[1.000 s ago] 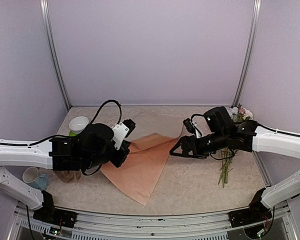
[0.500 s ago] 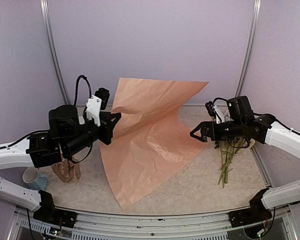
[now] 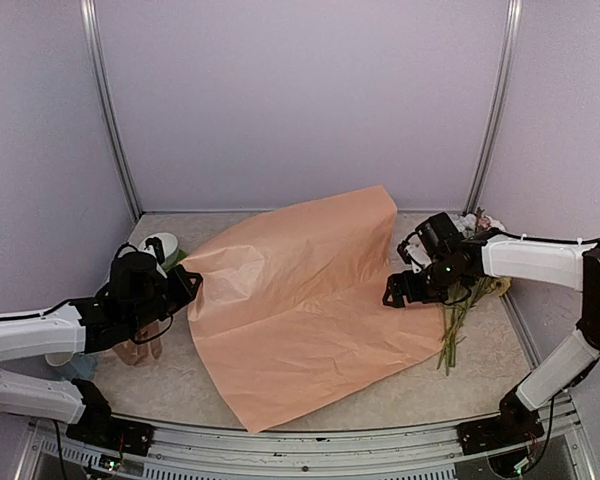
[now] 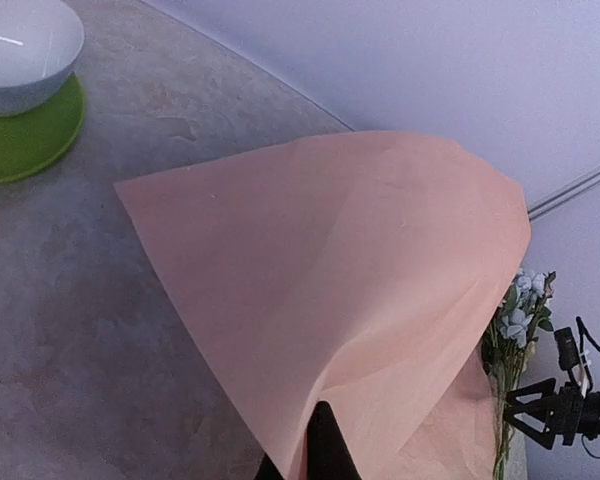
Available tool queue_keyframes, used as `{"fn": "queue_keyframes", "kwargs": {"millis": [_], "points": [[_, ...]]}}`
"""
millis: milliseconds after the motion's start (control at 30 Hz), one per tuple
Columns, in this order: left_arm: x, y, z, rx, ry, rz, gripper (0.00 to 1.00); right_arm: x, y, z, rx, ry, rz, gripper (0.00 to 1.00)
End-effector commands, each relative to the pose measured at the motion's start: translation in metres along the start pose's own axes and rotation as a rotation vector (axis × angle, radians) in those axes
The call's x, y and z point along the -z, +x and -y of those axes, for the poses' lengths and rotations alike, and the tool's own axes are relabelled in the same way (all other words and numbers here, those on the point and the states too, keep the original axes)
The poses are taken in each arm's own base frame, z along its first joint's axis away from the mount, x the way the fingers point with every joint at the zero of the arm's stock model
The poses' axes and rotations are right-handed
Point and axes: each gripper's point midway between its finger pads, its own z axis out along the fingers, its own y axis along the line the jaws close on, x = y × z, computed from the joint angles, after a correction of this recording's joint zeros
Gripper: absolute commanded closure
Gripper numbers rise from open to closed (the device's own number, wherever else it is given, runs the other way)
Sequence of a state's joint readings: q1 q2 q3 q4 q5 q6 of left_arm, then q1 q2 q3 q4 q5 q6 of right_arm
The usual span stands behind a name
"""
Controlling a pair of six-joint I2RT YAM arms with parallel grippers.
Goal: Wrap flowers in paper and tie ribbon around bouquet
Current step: Unfold the folded wrapping paper at the center of the board, then move the flattened wrapping paper to the center of the board.
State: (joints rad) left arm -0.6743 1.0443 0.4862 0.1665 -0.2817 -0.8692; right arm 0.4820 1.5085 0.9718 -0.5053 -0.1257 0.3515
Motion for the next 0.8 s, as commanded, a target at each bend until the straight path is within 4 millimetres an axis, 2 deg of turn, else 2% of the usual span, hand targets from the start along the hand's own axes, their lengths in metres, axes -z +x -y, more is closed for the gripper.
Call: {"fn": "queue_keyframes", "kwargs": {"millis": [0, 133, 300, 400, 533, 567, 700, 767], "points": [[0.003, 0.003, -0.002, 0.185, 0.020, -0.001, 1.00, -0.011, 0.005, 0.009, 0.014, 0.045, -0.027, 0.06], [0.006, 0.021, -0.023, 0.224, -0.044, -0.026, 1.00, -0.026, 0.017, 0.018, 0.016, 0.080, -0.077, 0.07], [0.018, 0.029, -0.044, 0.301, -0.080, 0.001, 1.00, -0.040, 0.023, 0.013, 0.050, 0.095, -0.123, 0.09], [0.020, 0.039, -0.049, 0.311, -0.083, -0.016, 1.00, -0.054, 0.027, 0.015, 0.068, 0.110, -0.154, 0.09], [0.017, 0.055, -0.047, 0.298, -0.086, -0.067, 1.00, -0.074, 0.023, 0.029, 0.105, 0.187, -0.178, 0.09], [0.017, 0.058, -0.044, 0.292, -0.081, -0.077, 0.97, -0.077, 0.018, 0.032, 0.117, 0.210, -0.176, 0.09], [0.016, 0.065, -0.042, 0.252, -0.095, -0.103, 0.63, -0.087, -0.001, 0.052, 0.163, 0.311, -0.166, 0.08], [0.019, 0.057, -0.045, 0.194, -0.131, -0.082, 0.49, -0.091, -0.009, 0.062, 0.174, 0.343, -0.171, 0.08]]}}
